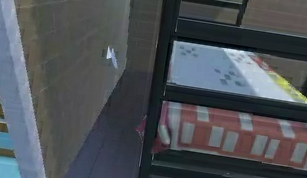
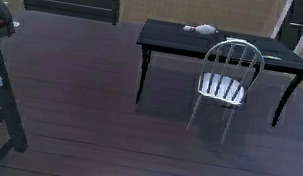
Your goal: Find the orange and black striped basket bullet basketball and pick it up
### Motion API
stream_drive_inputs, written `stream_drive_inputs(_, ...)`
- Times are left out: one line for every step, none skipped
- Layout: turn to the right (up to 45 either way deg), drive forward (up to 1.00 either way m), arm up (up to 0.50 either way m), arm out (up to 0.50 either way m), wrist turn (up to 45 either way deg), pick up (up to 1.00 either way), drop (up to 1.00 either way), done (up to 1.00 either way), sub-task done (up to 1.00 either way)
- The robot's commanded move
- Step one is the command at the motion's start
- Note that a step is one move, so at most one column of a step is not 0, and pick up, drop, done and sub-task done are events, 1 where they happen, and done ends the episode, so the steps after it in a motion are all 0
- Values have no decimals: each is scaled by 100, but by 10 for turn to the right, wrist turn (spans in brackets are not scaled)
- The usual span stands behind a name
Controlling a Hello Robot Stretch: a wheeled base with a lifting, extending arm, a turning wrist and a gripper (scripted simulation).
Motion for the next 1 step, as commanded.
stream_drive_inputs(0, 30, 0, 0, 0, 0, 0, 0, 0)
